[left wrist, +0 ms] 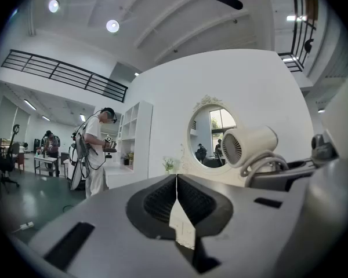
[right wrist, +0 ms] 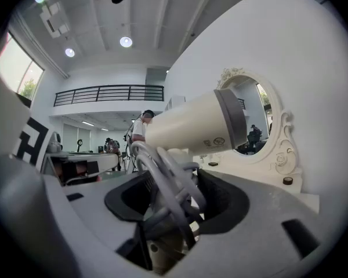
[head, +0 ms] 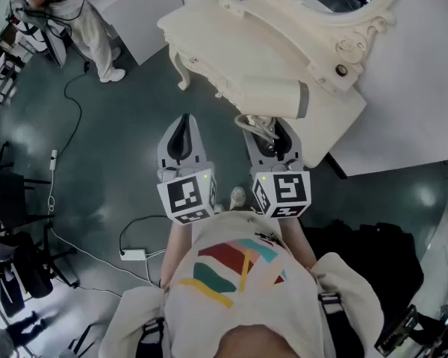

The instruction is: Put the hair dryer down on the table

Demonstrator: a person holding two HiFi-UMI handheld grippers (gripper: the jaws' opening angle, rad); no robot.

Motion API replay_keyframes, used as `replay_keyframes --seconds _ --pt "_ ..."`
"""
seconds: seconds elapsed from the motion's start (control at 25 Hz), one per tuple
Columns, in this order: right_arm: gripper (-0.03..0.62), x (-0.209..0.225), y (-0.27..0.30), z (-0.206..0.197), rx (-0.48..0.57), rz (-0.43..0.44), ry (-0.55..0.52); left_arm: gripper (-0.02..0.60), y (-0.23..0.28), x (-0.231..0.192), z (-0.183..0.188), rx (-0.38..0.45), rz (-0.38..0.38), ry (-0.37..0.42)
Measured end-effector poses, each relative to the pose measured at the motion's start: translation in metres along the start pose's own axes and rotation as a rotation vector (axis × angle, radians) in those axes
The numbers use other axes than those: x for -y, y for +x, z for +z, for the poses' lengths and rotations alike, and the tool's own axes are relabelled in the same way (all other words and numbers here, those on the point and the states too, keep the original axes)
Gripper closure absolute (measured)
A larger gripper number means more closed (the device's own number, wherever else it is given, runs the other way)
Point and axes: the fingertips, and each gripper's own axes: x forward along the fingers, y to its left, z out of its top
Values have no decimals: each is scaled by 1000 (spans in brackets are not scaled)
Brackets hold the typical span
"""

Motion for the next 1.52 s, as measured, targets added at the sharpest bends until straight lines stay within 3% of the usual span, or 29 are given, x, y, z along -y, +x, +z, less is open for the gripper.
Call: replay_keyframes --seconds 0.68,1.52 --pt "379 11 23 -5 14 77 45 575 33 6 -12 -35 4 25" --pt "379 42 17 -21 -19 98 21 575 32 -19 -21 -9 156 -15"
